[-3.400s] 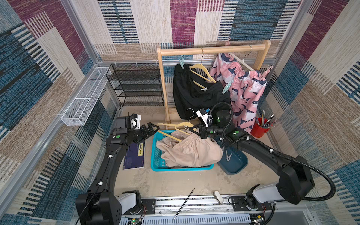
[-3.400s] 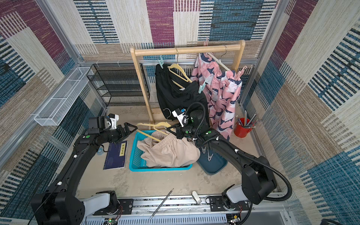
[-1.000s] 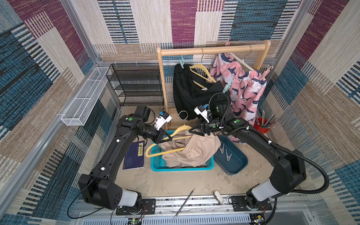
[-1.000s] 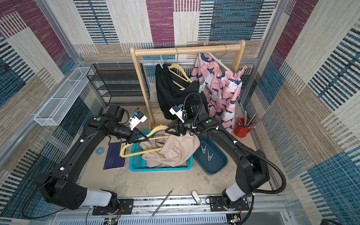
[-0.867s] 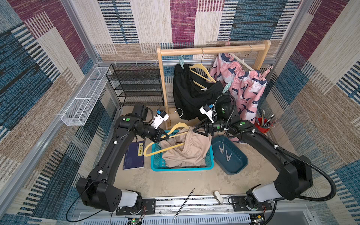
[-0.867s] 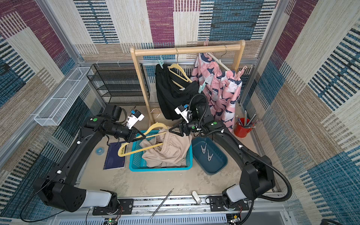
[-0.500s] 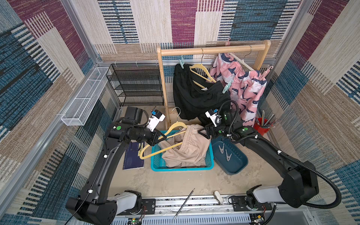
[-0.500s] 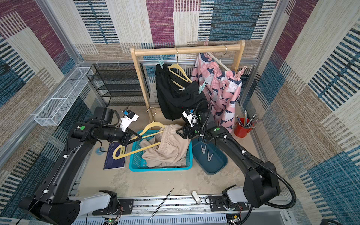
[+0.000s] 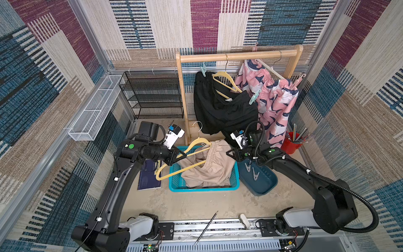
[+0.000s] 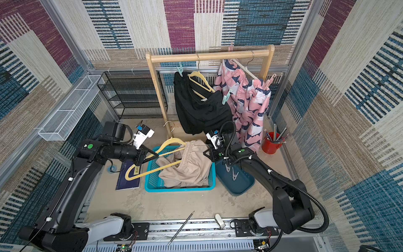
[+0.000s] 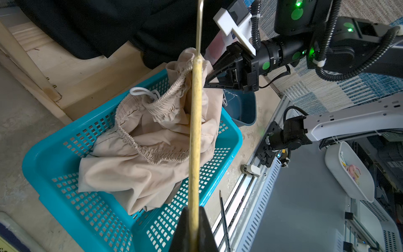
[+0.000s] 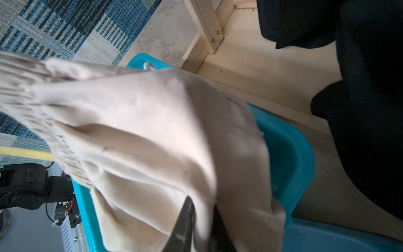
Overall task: Remove the clothespins securing shorts to the hanger
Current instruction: Remove the shorts from the hanger.
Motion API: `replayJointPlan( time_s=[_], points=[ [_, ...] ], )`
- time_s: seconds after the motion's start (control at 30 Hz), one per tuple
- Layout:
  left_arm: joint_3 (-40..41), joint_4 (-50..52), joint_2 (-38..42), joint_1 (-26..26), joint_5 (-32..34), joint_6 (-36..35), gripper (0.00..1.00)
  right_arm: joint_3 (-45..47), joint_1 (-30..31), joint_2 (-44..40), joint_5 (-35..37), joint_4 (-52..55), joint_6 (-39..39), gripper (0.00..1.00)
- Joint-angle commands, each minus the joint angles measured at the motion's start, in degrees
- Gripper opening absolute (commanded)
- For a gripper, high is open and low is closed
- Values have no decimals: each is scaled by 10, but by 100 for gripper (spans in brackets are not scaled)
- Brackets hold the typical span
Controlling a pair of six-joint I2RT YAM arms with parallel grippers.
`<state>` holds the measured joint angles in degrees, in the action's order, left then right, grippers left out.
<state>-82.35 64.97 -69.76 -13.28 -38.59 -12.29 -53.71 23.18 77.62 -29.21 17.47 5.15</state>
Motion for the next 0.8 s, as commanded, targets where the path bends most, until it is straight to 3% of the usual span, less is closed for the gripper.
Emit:
replayJointPlan(
  time_s=[0.0,0.07,0.33,0.5,0.77],
  points=[
    [-2,-7,-1,0,5,12,0,2,-1,-17,57,-3,16,4],
    [-7,-7,-2,0,25,25,0,1,-3,-23,93,17,19,0],
    [-21,-7,13,0,49,52,0,11,-19,-25,177,51,54,0],
    [-49,0,39,0,109,75,0,25,-19,-31,149,33,66,0],
    [-121,32,69,1,132,84,0,48,-18,-42,116,16,76,0]
  ],
)
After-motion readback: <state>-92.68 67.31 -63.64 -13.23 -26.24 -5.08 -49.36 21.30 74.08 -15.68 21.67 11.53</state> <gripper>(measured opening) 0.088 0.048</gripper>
